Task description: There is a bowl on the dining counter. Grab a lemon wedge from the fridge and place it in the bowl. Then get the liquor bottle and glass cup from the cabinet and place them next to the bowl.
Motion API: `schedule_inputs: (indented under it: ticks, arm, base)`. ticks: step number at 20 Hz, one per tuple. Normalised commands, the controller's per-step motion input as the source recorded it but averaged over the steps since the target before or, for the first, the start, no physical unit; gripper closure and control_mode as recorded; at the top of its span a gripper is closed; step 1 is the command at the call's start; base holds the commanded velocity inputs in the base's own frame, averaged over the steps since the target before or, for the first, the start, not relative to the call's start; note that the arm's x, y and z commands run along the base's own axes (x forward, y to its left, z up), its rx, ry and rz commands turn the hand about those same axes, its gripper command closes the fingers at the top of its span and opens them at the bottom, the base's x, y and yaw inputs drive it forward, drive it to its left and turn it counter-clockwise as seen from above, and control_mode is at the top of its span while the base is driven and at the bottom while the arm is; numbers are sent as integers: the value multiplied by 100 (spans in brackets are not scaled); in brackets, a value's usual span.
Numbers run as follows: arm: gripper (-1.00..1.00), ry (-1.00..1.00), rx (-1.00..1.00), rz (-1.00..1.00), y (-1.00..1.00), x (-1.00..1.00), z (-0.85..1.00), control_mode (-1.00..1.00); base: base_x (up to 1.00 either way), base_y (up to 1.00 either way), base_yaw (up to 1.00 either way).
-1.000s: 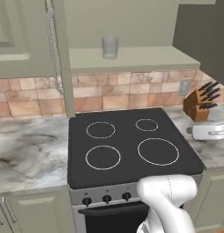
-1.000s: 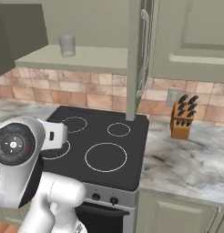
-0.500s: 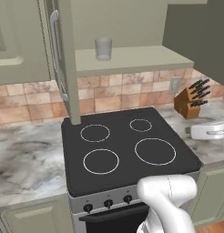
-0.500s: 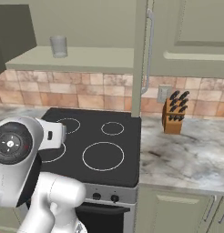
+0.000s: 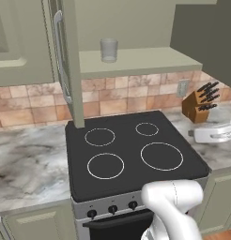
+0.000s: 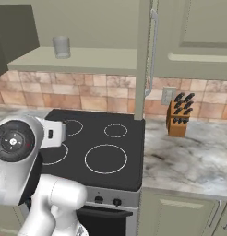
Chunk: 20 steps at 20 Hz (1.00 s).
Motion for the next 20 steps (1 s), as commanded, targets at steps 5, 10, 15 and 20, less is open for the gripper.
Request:
schedule_inputs:
  ticks: [5, 10, 15, 20]
  arm:
    - [-100, -23, -24, 33, 12, 29, 45, -100]
    - [-100, -35, -35, 37, 8, 18, 65, -100]
    - [-100, -51, -46, 28, 24, 3, 47, -100]
    - [-100, -47, -37, 21, 24, 26, 13, -100]
  base:
    - [0, 0, 0]
    - [0, 0, 0]
    - [0, 0, 0]
    - [0, 0, 0]
